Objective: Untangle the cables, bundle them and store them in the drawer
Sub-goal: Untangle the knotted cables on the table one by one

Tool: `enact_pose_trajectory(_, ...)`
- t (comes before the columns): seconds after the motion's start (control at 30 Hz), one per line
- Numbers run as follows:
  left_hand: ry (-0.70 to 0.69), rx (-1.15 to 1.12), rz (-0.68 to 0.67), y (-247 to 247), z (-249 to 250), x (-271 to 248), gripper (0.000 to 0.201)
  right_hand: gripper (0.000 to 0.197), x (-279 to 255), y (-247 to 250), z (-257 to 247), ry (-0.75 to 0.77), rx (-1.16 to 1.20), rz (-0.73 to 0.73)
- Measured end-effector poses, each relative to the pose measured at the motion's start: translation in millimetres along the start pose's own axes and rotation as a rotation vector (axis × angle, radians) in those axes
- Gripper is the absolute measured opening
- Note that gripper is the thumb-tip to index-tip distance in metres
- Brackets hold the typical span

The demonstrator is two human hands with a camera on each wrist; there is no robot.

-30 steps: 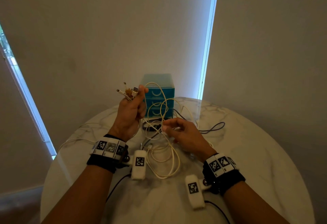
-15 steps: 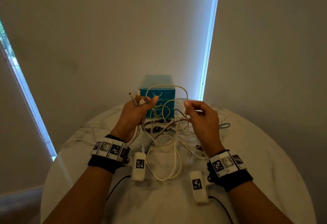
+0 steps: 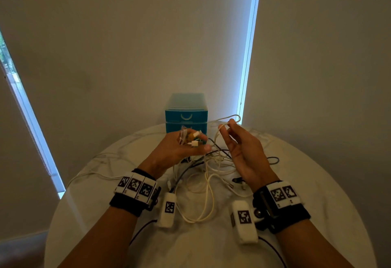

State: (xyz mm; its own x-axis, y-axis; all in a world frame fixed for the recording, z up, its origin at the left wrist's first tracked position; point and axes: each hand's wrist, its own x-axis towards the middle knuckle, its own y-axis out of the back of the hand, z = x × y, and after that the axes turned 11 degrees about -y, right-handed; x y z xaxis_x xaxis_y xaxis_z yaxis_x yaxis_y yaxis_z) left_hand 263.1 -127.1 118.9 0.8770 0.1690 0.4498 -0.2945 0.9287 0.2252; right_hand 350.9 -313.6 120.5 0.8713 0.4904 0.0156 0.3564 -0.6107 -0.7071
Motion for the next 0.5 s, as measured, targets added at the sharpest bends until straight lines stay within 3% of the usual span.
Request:
enact_pose_trajectory(0.07,-0.036,0.052,-0.069,-4.7,-1.4,-1.5,0.025,0.020,0.1,0.1,3.8,-0.017,0.005,-0.011)
enact_pose_trajectory(0.2,-0.037,0.030,0.003,-6.6,-2.9,-0.2,0.025,0.029,1.5,0.5,9.3,-0.041,0.024,-0.028)
enact_pose_trajectory(0.37,-0.074,0.061,-0.018,-5.1,-5.3,-1.0,0.021,0.039,5.2,0.5,16.6,-0.060,-0.017,-0.040)
enact_pose_trajectory(0.5,-0.088,0.027,0.051,-8.1,-6.9,-1.6,0.018,0.030,10.3,0.5,16.4,-0.062,-0.029,-0.053)
